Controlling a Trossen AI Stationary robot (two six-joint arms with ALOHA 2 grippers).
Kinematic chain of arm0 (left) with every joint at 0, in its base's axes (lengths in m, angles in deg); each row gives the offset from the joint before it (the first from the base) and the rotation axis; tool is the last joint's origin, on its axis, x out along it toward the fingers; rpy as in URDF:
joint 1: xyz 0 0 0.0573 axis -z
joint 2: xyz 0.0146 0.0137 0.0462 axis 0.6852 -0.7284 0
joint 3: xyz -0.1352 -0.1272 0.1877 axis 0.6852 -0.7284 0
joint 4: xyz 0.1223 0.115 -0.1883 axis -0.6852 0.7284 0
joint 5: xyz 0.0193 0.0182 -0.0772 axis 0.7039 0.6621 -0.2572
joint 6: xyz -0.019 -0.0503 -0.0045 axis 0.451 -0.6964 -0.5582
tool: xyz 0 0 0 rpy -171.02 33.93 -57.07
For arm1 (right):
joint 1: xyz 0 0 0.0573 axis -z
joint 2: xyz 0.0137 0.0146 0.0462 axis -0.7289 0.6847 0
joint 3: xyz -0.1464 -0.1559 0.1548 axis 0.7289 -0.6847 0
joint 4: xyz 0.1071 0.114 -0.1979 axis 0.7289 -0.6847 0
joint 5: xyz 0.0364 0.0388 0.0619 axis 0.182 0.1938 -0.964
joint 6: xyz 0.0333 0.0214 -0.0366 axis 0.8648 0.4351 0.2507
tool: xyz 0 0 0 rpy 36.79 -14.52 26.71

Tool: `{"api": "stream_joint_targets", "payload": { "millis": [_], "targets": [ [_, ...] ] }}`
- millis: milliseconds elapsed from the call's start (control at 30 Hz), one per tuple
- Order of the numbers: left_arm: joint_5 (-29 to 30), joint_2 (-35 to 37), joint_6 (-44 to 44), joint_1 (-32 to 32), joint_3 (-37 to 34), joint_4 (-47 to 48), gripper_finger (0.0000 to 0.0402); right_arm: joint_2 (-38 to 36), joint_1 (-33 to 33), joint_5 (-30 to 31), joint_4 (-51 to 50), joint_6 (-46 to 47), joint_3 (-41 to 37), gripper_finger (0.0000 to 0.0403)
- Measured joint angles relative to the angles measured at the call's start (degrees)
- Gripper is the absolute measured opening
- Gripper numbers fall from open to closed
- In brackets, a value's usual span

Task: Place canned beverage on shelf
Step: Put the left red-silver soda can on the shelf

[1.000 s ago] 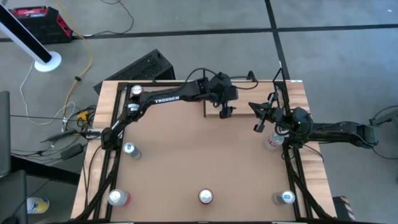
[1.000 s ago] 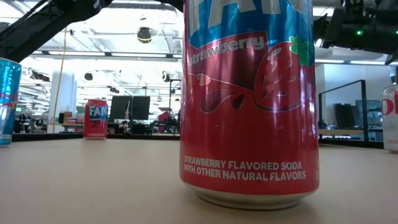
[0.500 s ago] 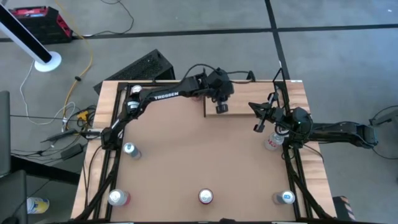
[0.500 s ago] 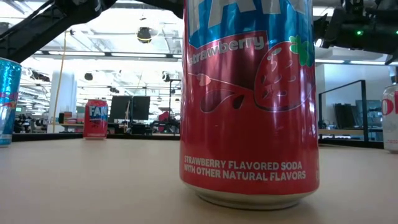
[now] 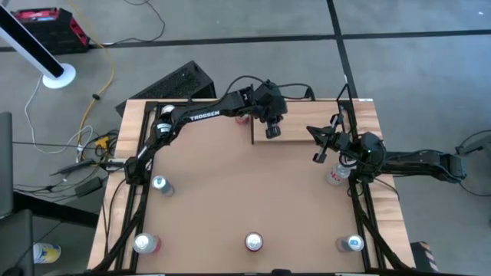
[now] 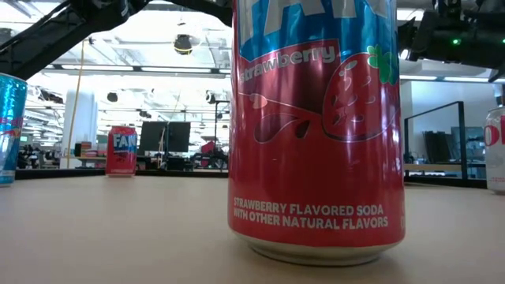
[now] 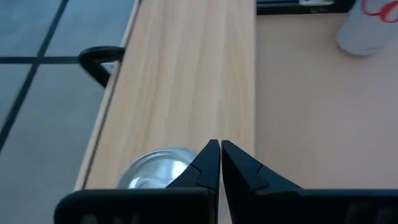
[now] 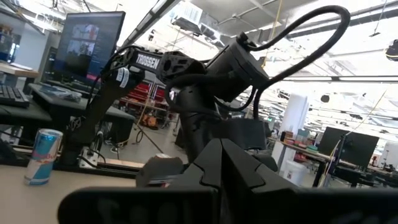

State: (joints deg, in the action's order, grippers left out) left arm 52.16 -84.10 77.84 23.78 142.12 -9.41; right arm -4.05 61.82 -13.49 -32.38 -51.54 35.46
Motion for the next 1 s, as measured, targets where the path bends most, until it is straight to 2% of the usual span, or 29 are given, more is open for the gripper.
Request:
{"api": "stream_joint_targets", "payload": {
  "millis": [233, 400, 1000],
  "targets": [
    [0.4, 0.0, 0.5, 1.1, 0.0, 1.9, 0.0002, 0.0, 0.0, 0.0, 0.0, 0.0, 0.0, 0.0029],
    [4.8, 0.0, 0.9, 0.8, 0.0, 3.8, 0.0002, 0.0, 0.0, 0.0, 0.0, 0.0, 0.0, 0.0029],
    [10.8, 0.0, 0.5, -1.1, 0.0, 3.1, 0.0002, 0.0, 0.0, 0.0, 0.0, 0.0, 0.0, 0.0029]
  ]
}}
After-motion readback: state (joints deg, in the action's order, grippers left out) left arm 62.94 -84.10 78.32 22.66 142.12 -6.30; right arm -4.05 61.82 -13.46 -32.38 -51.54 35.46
